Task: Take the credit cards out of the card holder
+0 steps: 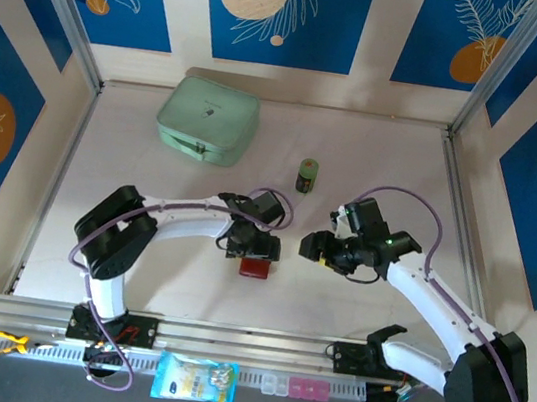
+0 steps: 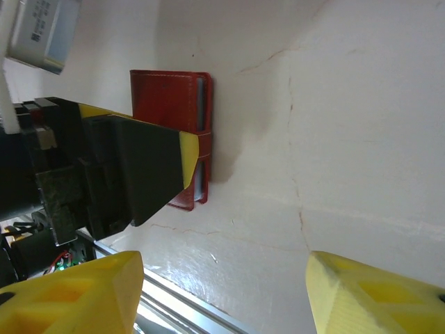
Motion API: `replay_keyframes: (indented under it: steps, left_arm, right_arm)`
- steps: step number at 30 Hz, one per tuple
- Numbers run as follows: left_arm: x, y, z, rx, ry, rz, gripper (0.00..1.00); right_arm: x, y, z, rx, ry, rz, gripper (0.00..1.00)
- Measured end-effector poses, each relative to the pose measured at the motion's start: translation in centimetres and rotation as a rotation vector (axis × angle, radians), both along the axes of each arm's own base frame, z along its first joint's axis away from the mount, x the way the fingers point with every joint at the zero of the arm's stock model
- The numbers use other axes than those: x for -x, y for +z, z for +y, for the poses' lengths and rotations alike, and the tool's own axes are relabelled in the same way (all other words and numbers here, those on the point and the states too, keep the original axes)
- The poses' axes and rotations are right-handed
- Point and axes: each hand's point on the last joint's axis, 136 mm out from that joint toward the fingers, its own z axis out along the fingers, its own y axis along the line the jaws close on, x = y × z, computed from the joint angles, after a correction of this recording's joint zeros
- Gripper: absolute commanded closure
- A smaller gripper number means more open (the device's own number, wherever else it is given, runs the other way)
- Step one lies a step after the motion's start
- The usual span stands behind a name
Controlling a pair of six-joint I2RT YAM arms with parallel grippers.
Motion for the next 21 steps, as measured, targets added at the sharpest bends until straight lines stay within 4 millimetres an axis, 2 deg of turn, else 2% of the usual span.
replay_keyframes:
  steps: [6, 9, 15, 21]
  left_arm:
    - [-0.2, 1.9, -0.3, 0.052, 0.006, -0.038, 0.18]
    - [-0.4, 2.2, -0.5, 0.076, 0.011, -0.051, 0.24]
    - [0.6, 1.5, 0.9, 0.079, 0.031, -0.028, 0.33]
    - [1.3, 0.5, 0.9, 0.107, 0.034, 0.009, 0.4]
  right_arm:
    - [0.3, -0.5, 1.1, 0.041, 0.033, 0.01, 0.37]
    - [0.4, -0.5, 1.4, 0.052, 0.036, 0.012, 0.37]
    - [0.1, -0.1, 2.0, 0.072, 0.03, -0.002, 0.4]
    - [-0.1, 0.0, 2.1, 0.085, 0.016, -0.012, 0.41]
